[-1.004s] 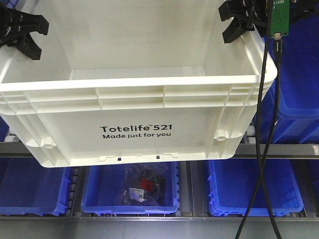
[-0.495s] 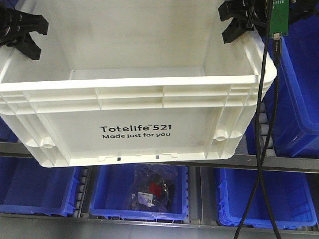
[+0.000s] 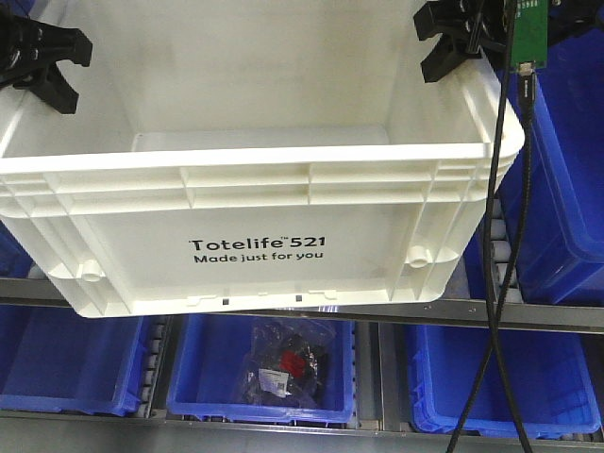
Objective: Place moving items into box and shelve
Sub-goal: 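Hold the tote above the shelf's roller lane while the base aligns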
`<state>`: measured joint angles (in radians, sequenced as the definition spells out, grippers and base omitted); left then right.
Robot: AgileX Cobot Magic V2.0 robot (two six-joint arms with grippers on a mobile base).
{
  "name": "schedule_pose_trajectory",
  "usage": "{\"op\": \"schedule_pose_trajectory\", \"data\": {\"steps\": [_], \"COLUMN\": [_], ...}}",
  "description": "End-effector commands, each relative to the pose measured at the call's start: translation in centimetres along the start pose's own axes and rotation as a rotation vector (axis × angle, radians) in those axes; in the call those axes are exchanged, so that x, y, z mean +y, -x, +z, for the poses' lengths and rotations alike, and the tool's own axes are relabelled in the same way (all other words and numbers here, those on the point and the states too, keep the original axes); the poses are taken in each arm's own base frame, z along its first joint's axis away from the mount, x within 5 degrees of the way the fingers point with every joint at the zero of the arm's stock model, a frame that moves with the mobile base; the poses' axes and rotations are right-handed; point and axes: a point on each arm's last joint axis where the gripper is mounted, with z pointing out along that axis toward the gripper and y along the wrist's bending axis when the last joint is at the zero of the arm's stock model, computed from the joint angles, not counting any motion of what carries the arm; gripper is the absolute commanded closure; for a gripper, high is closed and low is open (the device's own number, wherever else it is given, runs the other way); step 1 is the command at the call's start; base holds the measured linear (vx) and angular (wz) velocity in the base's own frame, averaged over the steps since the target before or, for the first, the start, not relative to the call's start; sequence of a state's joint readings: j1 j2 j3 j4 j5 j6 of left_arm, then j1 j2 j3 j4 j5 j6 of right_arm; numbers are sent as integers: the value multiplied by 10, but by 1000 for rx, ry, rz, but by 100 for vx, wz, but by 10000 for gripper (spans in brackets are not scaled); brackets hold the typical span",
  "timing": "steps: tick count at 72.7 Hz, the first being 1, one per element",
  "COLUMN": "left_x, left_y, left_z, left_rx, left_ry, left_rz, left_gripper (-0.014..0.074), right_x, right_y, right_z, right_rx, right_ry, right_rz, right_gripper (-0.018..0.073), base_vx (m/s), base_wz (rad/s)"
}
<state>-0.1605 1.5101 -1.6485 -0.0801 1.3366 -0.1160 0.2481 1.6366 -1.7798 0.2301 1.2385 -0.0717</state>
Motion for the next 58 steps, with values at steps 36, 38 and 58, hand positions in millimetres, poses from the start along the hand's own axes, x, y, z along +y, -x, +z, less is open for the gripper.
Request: {"op": "schedule_pose_trajectory", "data": {"steps": [36, 38, 58], "left_x": [-21, -21, -21], "left_y": [1, 1, 1], "left_z": [-32, -32, -32], "left_rx": [-144, -144, -144], "left_ry": [-172, -172, -172], "left_rz": [4, 4, 4], "left_gripper": [600, 600, 600], "right_x": [26, 26, 26], "right_y": [10, 10, 10], "right_z": [-38, -38, -38], "right_rx": [-196, -196, -196], "right_ry": [157, 157, 157], "right_rz": [-15, -15, -15], "right_gripper": [564, 564, 564], "base_vx": [0, 0, 0], "base_wz": [0, 0, 0]}}
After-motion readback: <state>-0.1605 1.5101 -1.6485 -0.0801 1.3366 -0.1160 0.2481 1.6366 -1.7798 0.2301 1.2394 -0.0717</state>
